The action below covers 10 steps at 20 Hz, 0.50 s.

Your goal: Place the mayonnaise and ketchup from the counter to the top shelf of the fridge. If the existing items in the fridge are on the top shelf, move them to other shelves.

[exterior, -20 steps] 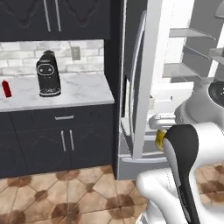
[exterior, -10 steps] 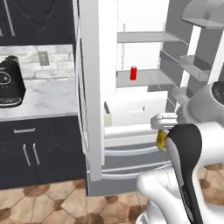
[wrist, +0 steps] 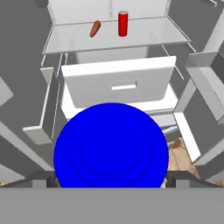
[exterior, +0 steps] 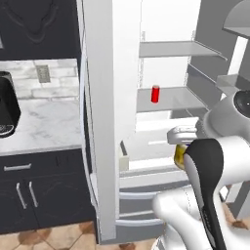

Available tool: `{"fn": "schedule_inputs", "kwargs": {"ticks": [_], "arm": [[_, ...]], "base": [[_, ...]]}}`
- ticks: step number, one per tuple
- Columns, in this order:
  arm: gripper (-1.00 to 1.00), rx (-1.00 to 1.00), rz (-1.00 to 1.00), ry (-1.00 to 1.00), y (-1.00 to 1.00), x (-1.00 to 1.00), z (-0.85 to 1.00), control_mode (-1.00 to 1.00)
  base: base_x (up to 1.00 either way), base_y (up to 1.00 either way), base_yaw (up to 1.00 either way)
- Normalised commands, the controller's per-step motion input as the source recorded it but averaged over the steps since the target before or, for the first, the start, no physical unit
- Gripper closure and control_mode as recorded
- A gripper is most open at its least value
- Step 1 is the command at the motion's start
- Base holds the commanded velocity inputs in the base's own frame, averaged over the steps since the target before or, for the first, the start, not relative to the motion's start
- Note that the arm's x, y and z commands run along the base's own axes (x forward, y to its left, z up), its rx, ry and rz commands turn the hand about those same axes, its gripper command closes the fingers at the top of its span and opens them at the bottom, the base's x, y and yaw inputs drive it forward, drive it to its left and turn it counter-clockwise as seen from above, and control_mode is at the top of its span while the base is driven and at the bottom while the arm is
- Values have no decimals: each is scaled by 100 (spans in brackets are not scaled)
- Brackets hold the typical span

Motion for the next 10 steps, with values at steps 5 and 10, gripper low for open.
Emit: {"fn": "schedule_inputs", "kwargs": {"ticks": [5,10], "arm": [[100,0,0,0,0,0,0,100],[100,0,0,0,0,0,0,100]], "base": [[40,-49,0],[30,-53,0]]}}
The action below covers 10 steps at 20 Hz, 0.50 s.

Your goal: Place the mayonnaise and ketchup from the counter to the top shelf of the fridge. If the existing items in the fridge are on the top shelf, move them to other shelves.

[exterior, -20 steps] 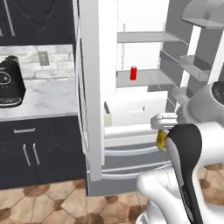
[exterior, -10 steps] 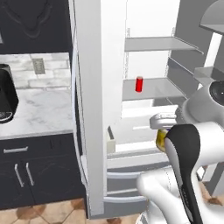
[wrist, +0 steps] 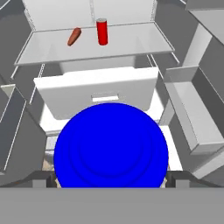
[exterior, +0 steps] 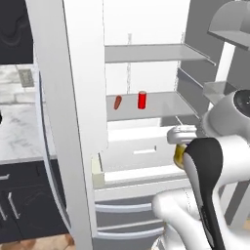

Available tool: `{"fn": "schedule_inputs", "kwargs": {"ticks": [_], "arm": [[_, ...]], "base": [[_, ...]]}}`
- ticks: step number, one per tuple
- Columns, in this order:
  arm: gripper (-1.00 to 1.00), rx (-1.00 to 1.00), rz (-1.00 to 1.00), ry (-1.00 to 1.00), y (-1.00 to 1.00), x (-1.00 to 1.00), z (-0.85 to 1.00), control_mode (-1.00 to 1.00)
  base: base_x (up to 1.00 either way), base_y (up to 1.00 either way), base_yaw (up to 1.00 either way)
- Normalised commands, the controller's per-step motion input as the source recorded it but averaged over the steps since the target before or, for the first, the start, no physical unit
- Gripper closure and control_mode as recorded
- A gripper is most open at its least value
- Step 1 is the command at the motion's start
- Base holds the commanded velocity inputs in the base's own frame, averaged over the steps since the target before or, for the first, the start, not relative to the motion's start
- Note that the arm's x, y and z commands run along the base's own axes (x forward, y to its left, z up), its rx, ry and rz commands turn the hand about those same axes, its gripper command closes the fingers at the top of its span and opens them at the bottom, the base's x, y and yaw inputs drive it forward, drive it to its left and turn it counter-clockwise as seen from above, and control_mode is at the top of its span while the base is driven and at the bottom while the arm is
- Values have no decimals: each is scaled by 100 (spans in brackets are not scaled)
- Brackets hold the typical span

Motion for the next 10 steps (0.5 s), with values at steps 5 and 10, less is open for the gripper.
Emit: {"fn": "schedule_inputs", "kwargs": {"ticks": [5,10], "arm": [[100,0,0,0,0,0,0,100],[100,0,0,0,0,0,0,100]], "base": [[57,-28,0],[67,-9,0]]}}
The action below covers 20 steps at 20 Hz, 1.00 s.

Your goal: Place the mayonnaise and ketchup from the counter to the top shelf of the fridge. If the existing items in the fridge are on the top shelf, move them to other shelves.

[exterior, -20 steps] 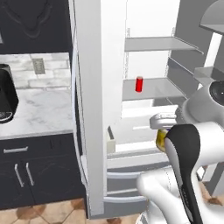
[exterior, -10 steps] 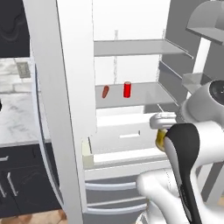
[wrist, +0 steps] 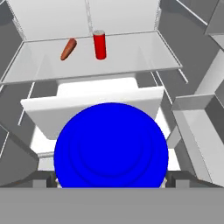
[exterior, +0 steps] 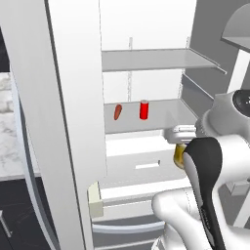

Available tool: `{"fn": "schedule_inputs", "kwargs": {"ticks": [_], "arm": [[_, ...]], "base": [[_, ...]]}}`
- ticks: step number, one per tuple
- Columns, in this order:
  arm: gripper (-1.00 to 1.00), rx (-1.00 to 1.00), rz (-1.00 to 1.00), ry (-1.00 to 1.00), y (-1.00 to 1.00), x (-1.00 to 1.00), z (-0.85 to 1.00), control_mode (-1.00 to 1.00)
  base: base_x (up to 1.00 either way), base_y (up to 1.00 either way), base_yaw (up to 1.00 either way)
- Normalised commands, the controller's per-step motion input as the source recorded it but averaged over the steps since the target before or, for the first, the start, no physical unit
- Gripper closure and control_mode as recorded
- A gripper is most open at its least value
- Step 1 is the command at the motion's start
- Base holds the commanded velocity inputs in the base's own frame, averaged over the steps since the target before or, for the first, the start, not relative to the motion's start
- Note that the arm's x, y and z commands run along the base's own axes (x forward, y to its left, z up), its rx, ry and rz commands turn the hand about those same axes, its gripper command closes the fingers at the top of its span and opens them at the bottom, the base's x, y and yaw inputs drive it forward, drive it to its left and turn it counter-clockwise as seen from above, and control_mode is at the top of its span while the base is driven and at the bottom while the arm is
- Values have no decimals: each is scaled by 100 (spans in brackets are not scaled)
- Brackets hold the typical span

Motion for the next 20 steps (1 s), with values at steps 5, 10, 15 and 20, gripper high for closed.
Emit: {"fn": "schedule_inputs", "kwargs": {"ticks": [5,10,15,20], "arm": [[100,0,0,0,0,0,0,100],[100,-3,1,-37,-1,4,93,-100],[100,0,3,-32,-7,38,100,-100],[100,0,0,-24,-1,89,94,-100]], "base": [[57,0,0],[0,0,0],[0,0,0],[0,0,0]]}}
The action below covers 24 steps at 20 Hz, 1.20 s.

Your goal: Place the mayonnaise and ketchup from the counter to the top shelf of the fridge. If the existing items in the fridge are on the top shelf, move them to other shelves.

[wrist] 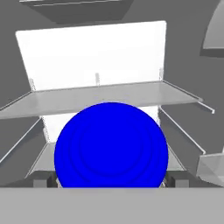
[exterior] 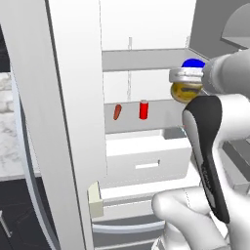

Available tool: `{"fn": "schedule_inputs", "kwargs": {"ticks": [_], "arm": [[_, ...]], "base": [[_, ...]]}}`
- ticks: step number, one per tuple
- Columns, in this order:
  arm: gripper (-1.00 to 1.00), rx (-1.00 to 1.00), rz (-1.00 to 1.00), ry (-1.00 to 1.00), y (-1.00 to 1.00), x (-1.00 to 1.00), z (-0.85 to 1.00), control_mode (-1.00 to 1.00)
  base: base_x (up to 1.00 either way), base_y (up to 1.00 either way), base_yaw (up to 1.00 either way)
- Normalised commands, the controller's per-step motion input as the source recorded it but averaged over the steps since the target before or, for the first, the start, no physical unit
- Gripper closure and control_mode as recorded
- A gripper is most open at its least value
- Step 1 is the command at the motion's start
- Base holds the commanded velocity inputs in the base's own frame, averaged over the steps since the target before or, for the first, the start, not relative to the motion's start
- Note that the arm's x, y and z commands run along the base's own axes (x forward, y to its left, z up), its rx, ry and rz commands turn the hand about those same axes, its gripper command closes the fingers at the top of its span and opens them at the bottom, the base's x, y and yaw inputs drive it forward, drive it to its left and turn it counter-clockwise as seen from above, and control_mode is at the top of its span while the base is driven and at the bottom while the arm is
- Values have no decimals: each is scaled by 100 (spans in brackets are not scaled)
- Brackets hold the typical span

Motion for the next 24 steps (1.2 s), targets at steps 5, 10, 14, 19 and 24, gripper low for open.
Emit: {"fn": "schedule_inputs", "kwargs": {"ticks": [5,10,14,19,24], "arm": [[100,-5,1,-17,0,100,45,-100],[100,-8,2,-3,0,100,1,-100],[100,-12,1,0,1,100,2,-100],[100,-8,0,0,1,100,11,-100],[100,0,0,10,0,88,0,-100]], "base": [[0,0,0],[0,0,0],[0,0,0],[0,0,0],[0,0,0]]}}
